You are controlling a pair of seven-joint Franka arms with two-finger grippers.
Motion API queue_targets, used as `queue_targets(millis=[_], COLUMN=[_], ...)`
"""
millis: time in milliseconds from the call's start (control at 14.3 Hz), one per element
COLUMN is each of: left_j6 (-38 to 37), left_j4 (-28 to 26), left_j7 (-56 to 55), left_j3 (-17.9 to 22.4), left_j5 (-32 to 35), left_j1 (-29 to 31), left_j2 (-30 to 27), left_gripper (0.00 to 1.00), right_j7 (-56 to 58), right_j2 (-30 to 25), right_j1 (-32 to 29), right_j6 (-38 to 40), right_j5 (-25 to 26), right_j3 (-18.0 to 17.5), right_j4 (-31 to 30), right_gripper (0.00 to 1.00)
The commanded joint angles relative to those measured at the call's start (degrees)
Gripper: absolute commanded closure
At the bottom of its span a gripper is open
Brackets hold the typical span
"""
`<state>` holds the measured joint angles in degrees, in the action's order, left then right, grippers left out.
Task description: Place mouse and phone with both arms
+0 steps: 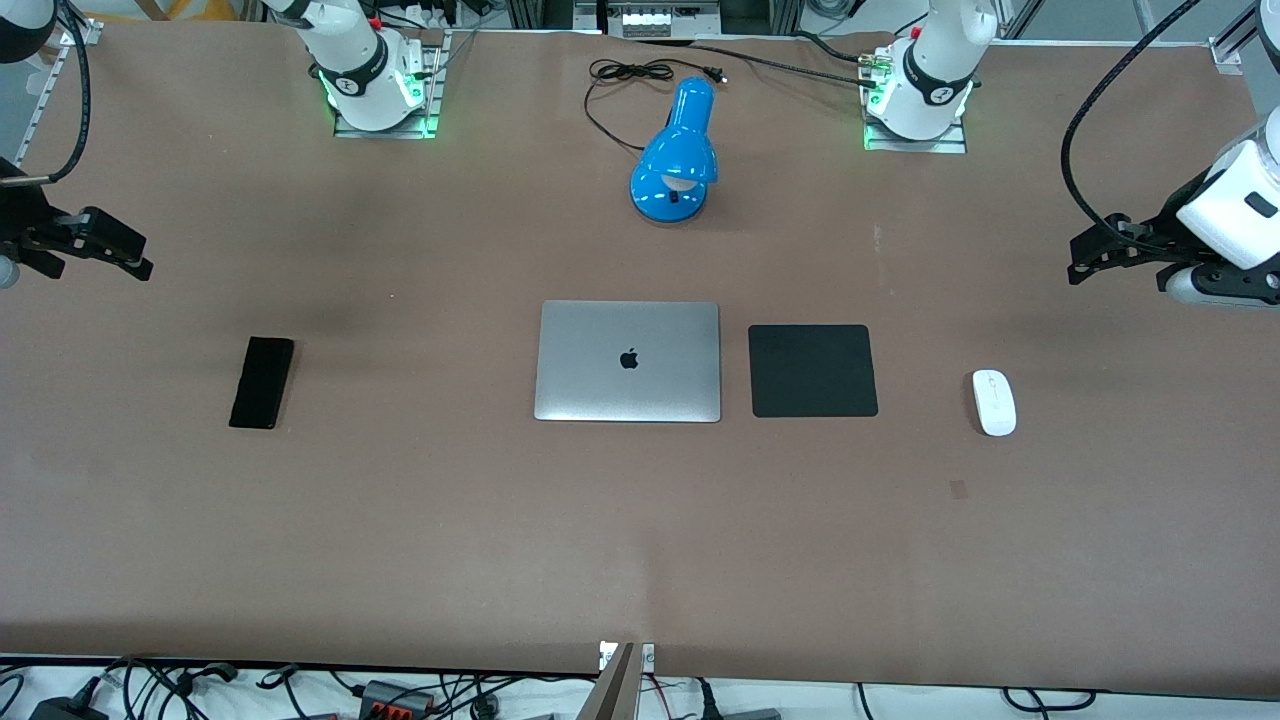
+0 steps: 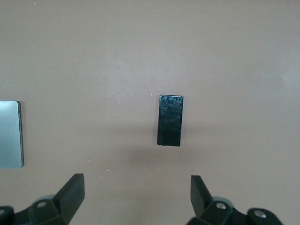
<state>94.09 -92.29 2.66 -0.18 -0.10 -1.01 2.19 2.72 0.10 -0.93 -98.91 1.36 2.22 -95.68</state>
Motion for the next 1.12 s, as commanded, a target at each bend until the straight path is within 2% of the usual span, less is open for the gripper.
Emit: queue_targets(millis=[0,490,701,1051], left_j6=[-0.7,-1.3,-8.7,-9.3], left_j4=[-0.3,-0.2,0.7,3.3], left_j7=[-0.3,-1.0,-1.1,-0.5], left_j3=[0.0,0.5,0.9,0.8], left_j5=[1.2,1.2,1.2,1.1], left_j1=[-0.2,-0.2,0.4,1.2], left_j2=[-1.0,-0.8,0.8,8.4], left_gripper=[0.0,0.0,0.0,0.0], right_j7=[-0.3,-0.3,-0.3,-0.4], right_j2=[-1.4,-1.2,0.8,6.6], right_j1=[-0.7,-0.7,-0.6,0.0], right_j6=[0.4,0.0,-0.5,-1.0], right_j5=[-0.1,-0.1,0.0,0.8], right_j3=[-0.7,-0.7,-0.8,-0.7], right_j4=[-1.1,-1.2,-1.0,-0.8], right_gripper=[0.0,0.0,0.0,0.0])
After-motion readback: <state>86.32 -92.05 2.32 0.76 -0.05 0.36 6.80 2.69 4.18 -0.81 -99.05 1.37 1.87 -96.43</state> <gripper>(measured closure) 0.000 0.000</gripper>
